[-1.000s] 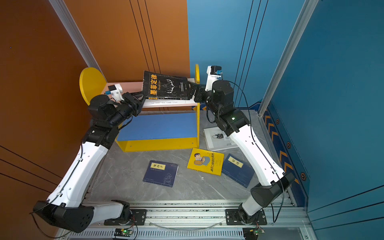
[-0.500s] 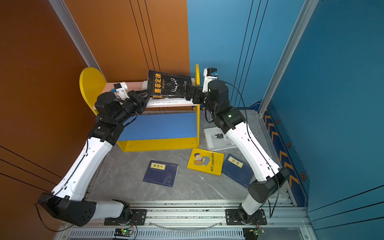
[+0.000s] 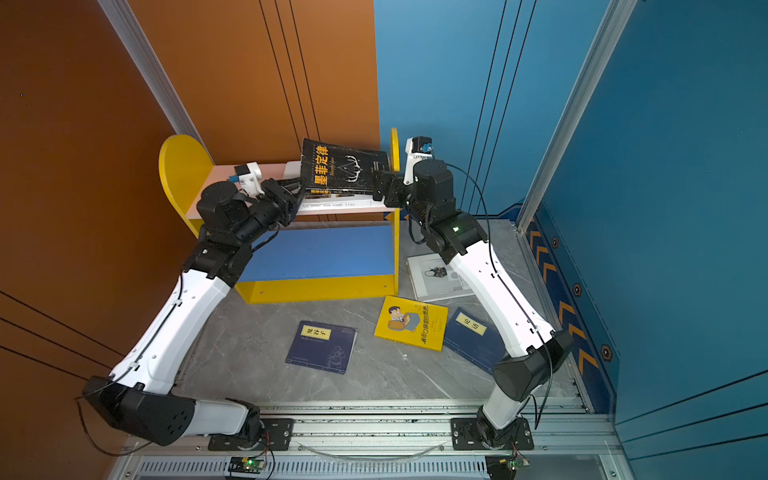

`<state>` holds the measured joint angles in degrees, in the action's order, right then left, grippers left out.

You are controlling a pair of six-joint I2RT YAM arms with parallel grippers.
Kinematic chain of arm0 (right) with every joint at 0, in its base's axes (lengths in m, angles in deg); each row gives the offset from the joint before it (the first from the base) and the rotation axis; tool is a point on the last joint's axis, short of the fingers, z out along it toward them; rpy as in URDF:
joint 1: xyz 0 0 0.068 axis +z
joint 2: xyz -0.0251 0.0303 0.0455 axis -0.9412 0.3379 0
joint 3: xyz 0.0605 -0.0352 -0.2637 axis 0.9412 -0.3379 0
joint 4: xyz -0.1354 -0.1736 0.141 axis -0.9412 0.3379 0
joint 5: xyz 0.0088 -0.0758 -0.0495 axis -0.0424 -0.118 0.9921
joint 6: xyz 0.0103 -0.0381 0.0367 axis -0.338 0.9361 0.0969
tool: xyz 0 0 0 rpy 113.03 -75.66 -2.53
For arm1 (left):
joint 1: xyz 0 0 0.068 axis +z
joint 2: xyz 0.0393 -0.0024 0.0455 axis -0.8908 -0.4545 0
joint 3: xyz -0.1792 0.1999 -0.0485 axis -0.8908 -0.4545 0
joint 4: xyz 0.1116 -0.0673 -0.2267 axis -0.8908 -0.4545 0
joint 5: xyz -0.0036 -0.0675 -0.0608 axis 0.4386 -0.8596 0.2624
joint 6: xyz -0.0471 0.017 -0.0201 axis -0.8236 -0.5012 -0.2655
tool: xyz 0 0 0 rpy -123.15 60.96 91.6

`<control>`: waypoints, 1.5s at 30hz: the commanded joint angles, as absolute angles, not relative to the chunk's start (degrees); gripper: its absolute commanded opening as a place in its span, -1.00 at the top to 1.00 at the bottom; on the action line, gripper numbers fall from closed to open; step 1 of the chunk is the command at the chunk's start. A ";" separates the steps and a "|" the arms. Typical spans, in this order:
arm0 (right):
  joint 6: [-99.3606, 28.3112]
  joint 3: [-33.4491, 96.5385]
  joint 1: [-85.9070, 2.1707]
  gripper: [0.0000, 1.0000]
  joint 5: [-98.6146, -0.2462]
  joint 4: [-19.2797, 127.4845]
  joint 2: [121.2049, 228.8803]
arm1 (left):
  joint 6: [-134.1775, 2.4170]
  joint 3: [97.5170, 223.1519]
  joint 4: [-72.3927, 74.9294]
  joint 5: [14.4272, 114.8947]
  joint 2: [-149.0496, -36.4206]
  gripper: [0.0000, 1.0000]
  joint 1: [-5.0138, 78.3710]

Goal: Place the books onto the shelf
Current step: 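Push the black book flat onto the white book with both grippers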

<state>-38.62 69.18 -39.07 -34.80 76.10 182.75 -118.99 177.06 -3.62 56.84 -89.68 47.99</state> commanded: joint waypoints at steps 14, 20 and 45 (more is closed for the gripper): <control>-39.09 70.92 -39.05 -0.97 -34.24 77.45 183.53 | -121.92 176.50 2.76 52.09 -87.94 1.00 48.57; -38.68 70.83 -38.61 -0.91 -32.90 77.72 184.40 | -121.46 176.58 2.06 52.70 -87.89 1.00 47.66; -34.79 64.48 -36.99 -0.72 -24.18 79.12 182.67 | -116.42 178.51 -4.58 57.61 -84.87 0.14 49.90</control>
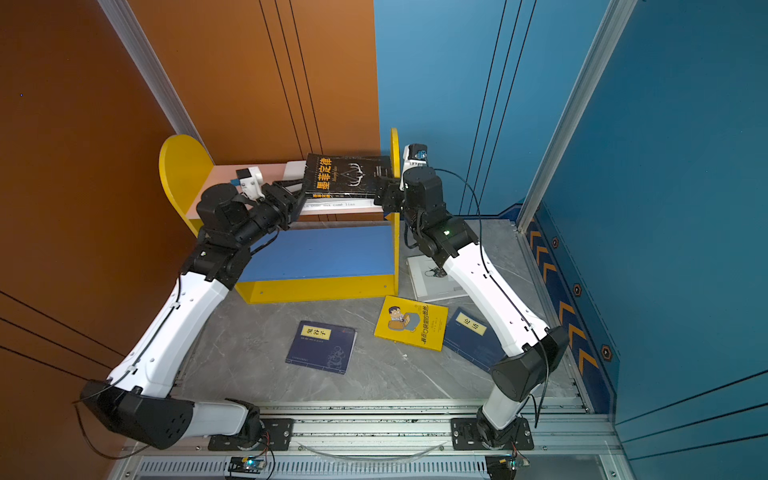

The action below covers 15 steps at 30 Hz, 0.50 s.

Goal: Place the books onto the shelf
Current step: 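Push the black book flat onto the white book with both grippers, then release the black book and lower both grippers toward the floor books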

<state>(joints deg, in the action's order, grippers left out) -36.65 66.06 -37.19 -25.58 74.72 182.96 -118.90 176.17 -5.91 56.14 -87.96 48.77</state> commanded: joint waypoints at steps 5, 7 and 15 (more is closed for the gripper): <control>-34.89 64.99 -36.84 -0.73 -24.82 79.22 182.53 | -112.85 178.36 -8.38 59.93 -81.25 0.04 53.01; -34.88 65.11 -36.70 -0.72 -24.98 79.33 182.44 | -111.50 177.82 -9.62 60.57 -79.56 -0.03 54.30; -33.68 68.44 -36.68 -0.78 -27.58 81.02 182.08 | -104.39 174.62 -12.00 59.81 -73.26 -0.35 56.34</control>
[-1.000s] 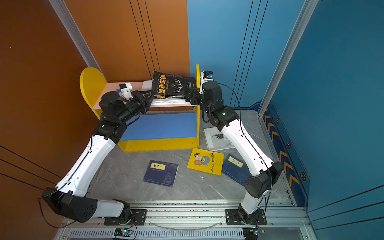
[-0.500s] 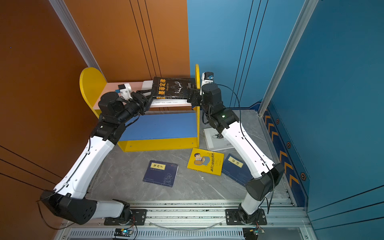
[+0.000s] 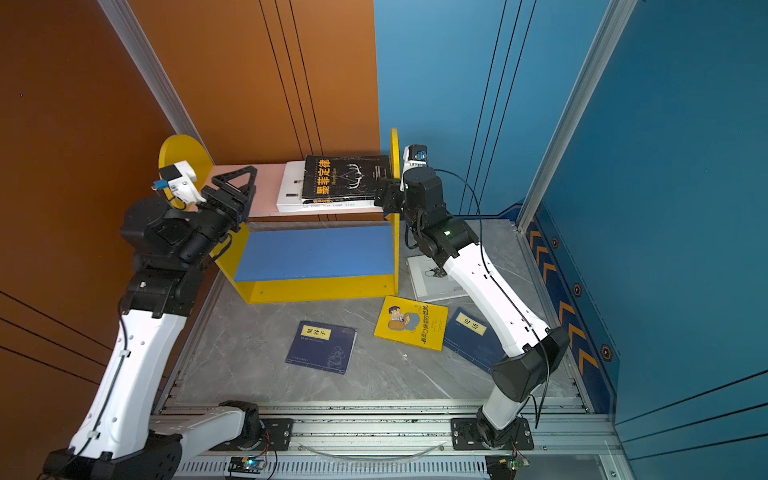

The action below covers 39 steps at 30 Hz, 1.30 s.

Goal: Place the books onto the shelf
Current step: 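Release the black book and lower both grippers toward the floor books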

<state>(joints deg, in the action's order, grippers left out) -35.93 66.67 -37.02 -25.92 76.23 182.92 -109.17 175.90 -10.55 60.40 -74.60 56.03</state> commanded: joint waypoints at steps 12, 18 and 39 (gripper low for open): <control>-30.94 69.16 -37.17 -0.95 -32.90 80.87 176.10 | -91.99 172.53 -18.06 57.71 -68.15 -0.63 56.38; -31.64 67.60 -37.24 -0.96 -28.42 82.46 173.28 | -82.51 171.29 -21.49 62.03 -65.76 -0.63 56.53; -40.33 48.39 -37.03 -0.97 -24.80 82.21 162.57 | -86.43 154.23 -27.68 77.48 -57.50 -0.68 56.82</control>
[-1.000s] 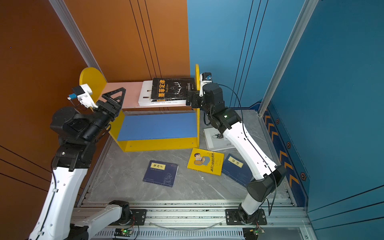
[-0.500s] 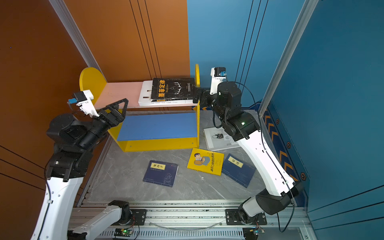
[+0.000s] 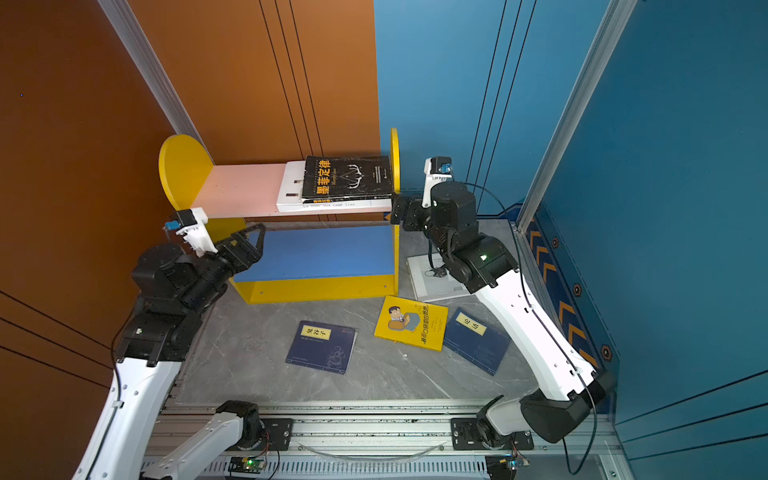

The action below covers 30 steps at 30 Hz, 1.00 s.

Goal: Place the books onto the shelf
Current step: 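Release the black book and lower both grippers toward the floor books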

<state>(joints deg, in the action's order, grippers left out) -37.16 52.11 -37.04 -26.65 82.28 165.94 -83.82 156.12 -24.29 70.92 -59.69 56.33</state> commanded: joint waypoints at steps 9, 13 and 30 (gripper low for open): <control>-50.97 31.89 -40.74 -0.99 -24.45 80.89 157.07 | -99.78 140.32 -31.36 73.98 -56.47 -0.70 54.43; -53.47 25.08 -43.16 -1.00 -26.39 79.88 156.00 | -103.80 136.36 -30.20 76.51 -57.33 -0.85 50.35; -58.55 11.73 -51.47 -0.98 -45.94 74.71 163.62 | -121.43 132.38 -26.75 86.33 -68.01 -0.96 27.60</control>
